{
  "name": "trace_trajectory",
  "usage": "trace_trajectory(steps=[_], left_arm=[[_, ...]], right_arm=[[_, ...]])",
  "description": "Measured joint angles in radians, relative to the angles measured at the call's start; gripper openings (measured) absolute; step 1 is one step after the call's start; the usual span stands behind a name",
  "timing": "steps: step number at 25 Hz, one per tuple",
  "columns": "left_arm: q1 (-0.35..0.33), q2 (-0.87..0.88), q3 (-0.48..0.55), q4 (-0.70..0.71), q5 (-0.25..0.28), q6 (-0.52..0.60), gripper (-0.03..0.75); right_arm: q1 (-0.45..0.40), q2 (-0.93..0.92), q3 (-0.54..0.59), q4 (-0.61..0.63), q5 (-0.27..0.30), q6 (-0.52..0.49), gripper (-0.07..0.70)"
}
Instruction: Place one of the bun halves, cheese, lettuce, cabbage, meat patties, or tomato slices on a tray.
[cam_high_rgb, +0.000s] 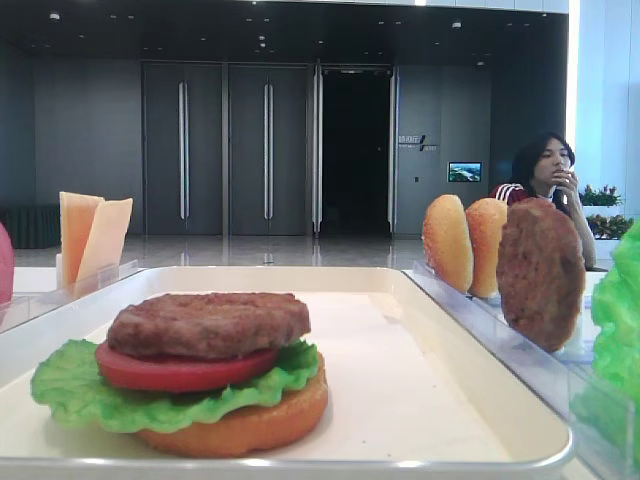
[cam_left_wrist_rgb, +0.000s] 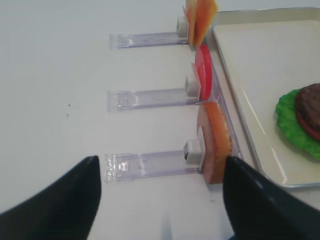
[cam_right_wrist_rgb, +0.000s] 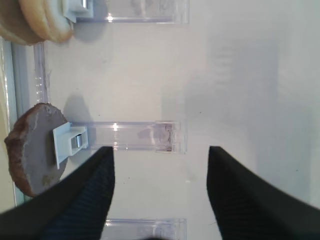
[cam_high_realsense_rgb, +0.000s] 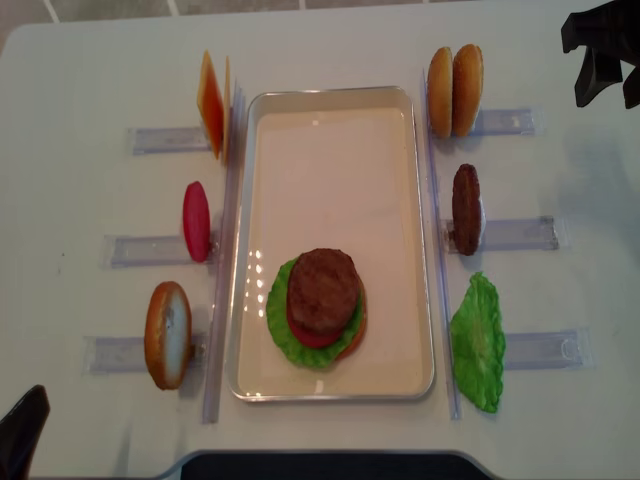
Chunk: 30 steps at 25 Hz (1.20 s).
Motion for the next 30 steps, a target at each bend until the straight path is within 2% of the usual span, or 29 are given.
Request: trace_trajectory(steps=[5, 9, 16, 30], left_arm=[[0.000, 0.000, 0.000, 0.000, 0.000, 0.000, 0.580], [0.000, 0.000, 0.000, 0.000, -0.001, 0.000, 0.580], [0.000, 0.000, 0.000, 0.000, -0.001, 0.000, 0.580], [0.000, 0.000, 0.000, 0.001, -0.001, 0.000, 0.580]], right_arm=[[0.000, -0.044, 0.010, 0.000, 0.000, -0.003, 0.421], [0.000, -0.133, 0.086, 0.000, -0.002, -0.003, 0.421], [0.000, -0.392, 0.242, -0.001, 0.001, -0.001, 0.420], [0.000, -0.914, 0.427, -0.041, 0.005, 0.000, 0.417]])
